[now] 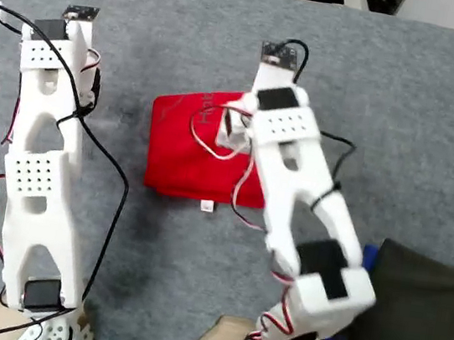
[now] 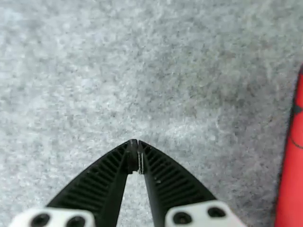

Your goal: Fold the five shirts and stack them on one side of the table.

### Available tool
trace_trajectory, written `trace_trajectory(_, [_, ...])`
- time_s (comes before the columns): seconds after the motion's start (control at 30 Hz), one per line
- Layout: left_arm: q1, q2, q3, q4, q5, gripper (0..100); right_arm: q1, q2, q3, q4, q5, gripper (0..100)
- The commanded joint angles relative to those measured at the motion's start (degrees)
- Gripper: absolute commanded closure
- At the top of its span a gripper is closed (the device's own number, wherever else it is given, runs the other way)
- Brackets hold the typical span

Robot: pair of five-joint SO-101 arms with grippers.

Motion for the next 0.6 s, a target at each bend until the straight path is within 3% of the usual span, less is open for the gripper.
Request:
trace_trajectory(0.0, [-1.0,-0.3,-4.4,-0.8,-0.5,98,-2.5,5.3,-8.5,2.5,-10.0,59.9])
trace_trajectory(0.2, [-1.7,0.7,-5.3,-0.8,-0.5,98,-2.9,13.2,-15.6,9.6,-18.5,56.5])
trace_trajectory(0.57, [-1.7,1.6,-5.3,-1.2,-0.6,98,-2.8,31.4,-26.4,2.1,-20.0,56.7])
